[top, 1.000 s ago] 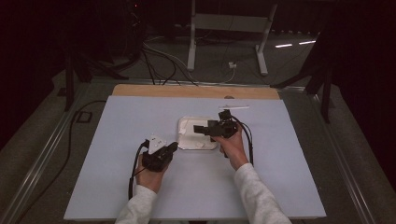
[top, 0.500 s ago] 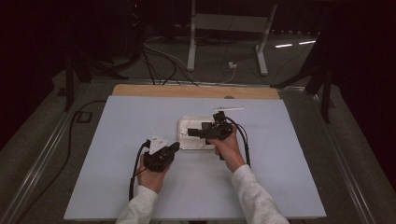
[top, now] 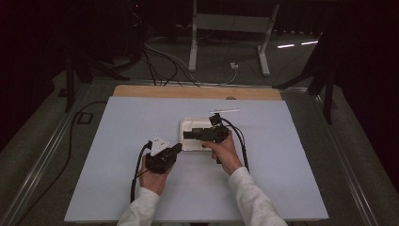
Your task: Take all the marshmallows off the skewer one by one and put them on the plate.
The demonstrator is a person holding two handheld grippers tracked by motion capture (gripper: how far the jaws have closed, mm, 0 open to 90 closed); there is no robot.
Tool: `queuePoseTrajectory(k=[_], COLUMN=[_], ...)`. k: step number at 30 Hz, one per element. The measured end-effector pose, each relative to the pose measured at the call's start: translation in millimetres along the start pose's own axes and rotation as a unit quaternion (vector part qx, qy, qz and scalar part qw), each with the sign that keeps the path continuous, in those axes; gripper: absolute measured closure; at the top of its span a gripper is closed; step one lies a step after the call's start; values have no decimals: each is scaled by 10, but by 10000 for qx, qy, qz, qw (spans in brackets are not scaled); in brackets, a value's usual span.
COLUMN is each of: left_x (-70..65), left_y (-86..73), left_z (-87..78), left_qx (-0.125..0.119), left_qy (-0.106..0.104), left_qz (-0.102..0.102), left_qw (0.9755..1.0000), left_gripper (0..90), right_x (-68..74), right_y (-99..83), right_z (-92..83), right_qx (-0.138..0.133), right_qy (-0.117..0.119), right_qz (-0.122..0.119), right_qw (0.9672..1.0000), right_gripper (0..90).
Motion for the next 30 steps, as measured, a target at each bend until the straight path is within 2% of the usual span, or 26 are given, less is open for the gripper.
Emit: queuePoseTrajectory(k=[6,10,11,12,13,16,30], left_x=[-7,-9,-10,-11,-12,-11,-34], left_y=[2,1,1,1,0,1,-7], left_z=[-2,1,2,3,4,3,1], left_qx=[-30,-32,-33,-33,-30,-44,-28], left_qy=[-2,-9,-11,-15,-20,-31,-42], left_qz=[5,10,9,12,19,15,113], left_qw=[10000,10000,10000,10000,10000,10000,9999], left_gripper=[900,900,900,900,900,900,900], right_x=[-5,-13,-13,-16,-16,-21,-12], right_y=[-17,-16,-16,-17,-17,-12,7], right_z=[46,62,62,67,67,55,-4], right_qx=[174,232,232,265,265,259,107], right_qy=[226,396,396,497,497,594,510], right_qz=[165,321,321,369,369,406,372], right_qw=[9995,9984,9984,9977,9977,9971,9979], right_gripper=[538,630,630,678,678,760,788])
Point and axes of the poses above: each handheld gripper's, and its own axes: z roughly forward along the jaws, y roughly out of its top, x roughly to its left, the point moved 1 cm from there along z, roughly forward along the jaws, and after that the axes turned 10 degrees about z, right-handed, at the moved point
